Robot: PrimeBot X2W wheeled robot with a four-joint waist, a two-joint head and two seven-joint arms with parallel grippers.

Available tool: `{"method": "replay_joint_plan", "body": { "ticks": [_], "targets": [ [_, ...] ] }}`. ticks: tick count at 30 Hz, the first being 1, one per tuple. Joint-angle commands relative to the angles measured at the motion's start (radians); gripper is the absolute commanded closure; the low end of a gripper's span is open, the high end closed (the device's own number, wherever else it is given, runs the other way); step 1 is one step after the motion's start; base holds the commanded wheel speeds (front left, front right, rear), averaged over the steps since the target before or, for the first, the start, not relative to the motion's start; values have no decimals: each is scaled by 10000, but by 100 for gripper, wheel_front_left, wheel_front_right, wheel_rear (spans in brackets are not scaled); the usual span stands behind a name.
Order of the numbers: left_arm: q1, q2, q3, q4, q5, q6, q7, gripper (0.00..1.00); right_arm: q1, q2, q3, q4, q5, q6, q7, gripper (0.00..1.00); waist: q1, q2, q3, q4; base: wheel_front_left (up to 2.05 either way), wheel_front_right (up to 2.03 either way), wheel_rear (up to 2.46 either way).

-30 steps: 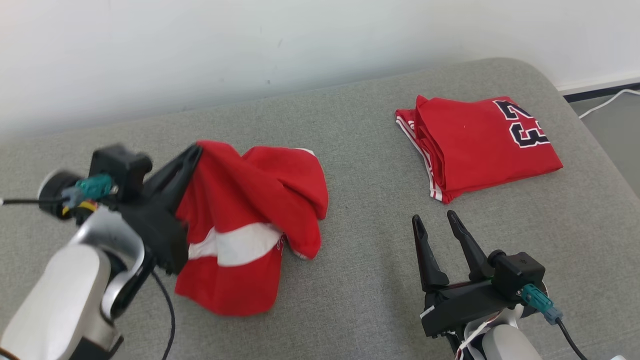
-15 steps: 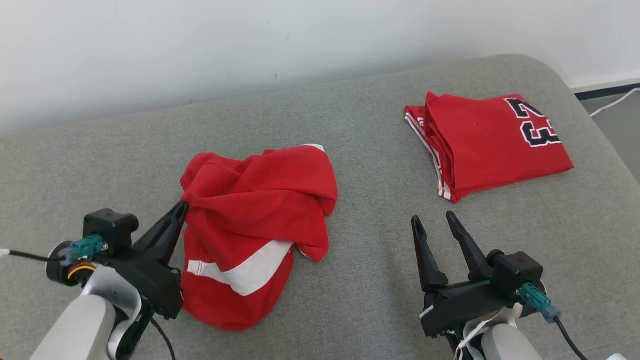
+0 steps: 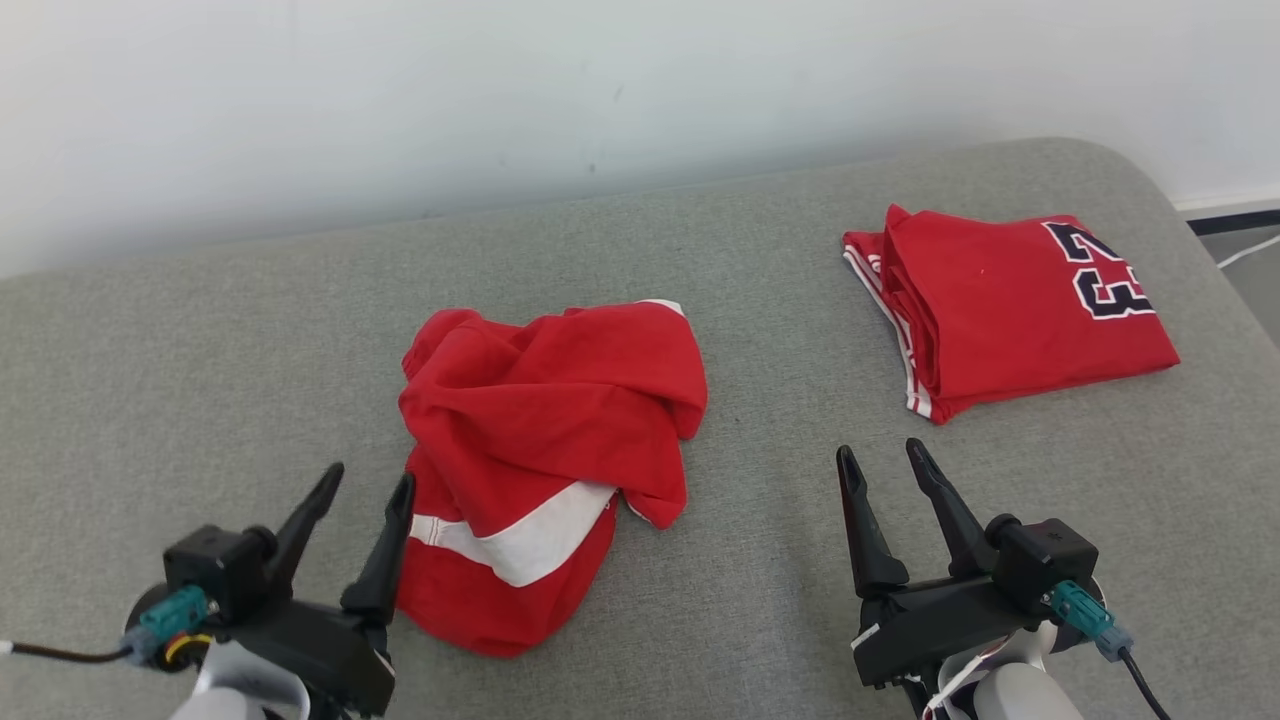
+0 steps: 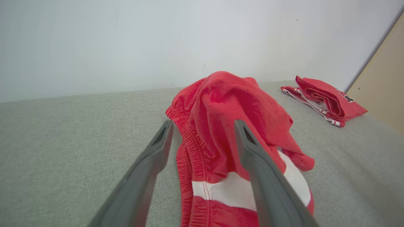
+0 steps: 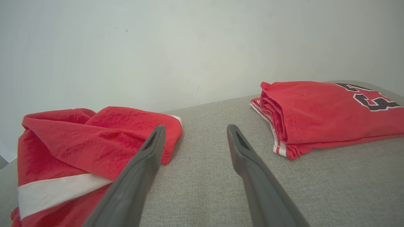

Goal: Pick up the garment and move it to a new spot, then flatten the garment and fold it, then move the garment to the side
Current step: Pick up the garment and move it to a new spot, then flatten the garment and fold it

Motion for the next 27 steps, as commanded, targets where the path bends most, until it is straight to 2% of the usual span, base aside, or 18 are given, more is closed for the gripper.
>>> {"method": "replay_joint_plan", "body": {
  "ticks": [1, 9, 19, 27],
  "targets": [
    [255, -31, -13, 0, -82, 54, -80, 0, 72, -43, -15, -43, -35, -3, -21, 0, 0, 1, 56, 94, 0, 0, 0],
    [484, -176, -173, 763, -218, 11, -183, 0, -102, -95, 19, -64, -33, -3, -21, 0, 0, 1, 272, 119, 0, 0, 0],
    [-125, -338, -277, 2157, -272, -282, -519, 0, -238, -126, 7, -34, -33, -3, -21, 0, 0, 1, 464, -192, 0, 0, 0],
    [-718, -429, -464, 3162, -380, -606, -398, 0, -290, -111, 74, -35, 18, -3, -21, 0, 0, 1, 651, -505, 0, 0, 0]
  ]
}}
